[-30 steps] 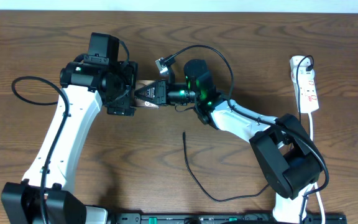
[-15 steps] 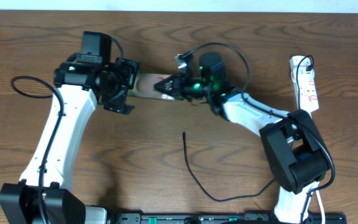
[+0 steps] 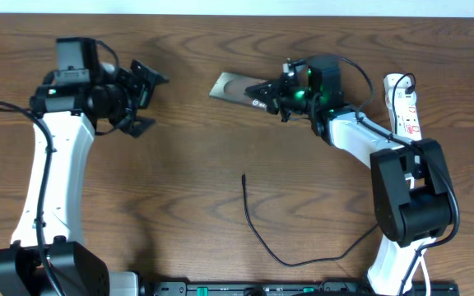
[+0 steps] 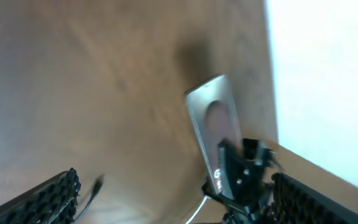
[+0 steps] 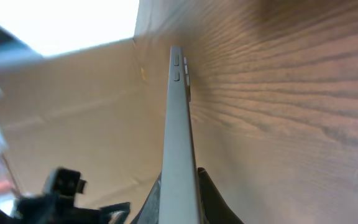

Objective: Plug charger to phone and switch on socket
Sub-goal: 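Open the left gripper and pull it back from the phone, then regrasp the phone's bottom end with the left gripper, holding it between both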

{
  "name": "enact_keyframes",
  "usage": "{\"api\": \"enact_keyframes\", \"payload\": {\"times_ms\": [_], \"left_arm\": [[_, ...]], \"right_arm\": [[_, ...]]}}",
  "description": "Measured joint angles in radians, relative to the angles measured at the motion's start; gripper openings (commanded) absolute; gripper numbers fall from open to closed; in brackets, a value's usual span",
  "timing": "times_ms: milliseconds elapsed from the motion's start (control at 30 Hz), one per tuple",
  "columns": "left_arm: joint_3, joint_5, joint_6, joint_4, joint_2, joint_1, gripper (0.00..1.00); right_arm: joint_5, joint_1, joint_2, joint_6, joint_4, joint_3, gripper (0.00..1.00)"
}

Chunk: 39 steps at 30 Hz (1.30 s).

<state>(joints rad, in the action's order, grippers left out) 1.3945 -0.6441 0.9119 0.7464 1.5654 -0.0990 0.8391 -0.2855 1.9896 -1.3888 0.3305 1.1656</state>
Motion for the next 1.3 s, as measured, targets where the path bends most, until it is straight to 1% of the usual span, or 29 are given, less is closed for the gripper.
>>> {"api": "enact_keyframes", "payload": {"times_ms": [100,200,333,400,467,533,667,867,1300], "left_arm": [[-0.024,-0.038,-0.018,-0.109,0.000,-0.005,0.95],[-0.084,-0.056,-0.007,-0.216,0.000,-0.005,0.95],[-0.224,-0.085,0.078,-0.464,0.002,-0.006,0.95],[-0.294,-0.114,0.134,-0.629,0.003,-0.006,0.95],[-0.343,-0.136,0.182,-0.732,0.003,-0.006,0.95],[-0.375,-0.147,0.217,-0.788,0.004,-0.006,0.95],[-0.410,-0.163,0.264,-0.852,0.004,-0.006,0.95],[-0.418,-0.165,0.301,-0.941,0.004,-0.006,0.95],[-0.418,-0.134,0.399,-0.964,0.004,-0.002,0.96]], "right_arm": [[0.000,-0.001,0.000,-0.137,0.054,0.000,0.01],[0.000,-0.009,0.000,-0.274,0.156,0.000,0.01],[-0.016,-0.029,0.000,-0.401,0.298,0.000,0.01],[-0.031,-0.050,0.000,-0.441,0.372,0.000,0.01],[-0.042,-0.072,0.000,-0.466,0.416,0.000,0.01],[-0.050,-0.092,0.000,-0.485,0.423,0.000,0.01],[-0.068,-0.128,0.000,-0.505,0.423,0.000,0.01],[-0.096,-0.161,0.000,-0.515,0.423,0.000,0.01],[-0.164,-0.248,0.000,-0.520,0.484,0.000,0.01]]}}
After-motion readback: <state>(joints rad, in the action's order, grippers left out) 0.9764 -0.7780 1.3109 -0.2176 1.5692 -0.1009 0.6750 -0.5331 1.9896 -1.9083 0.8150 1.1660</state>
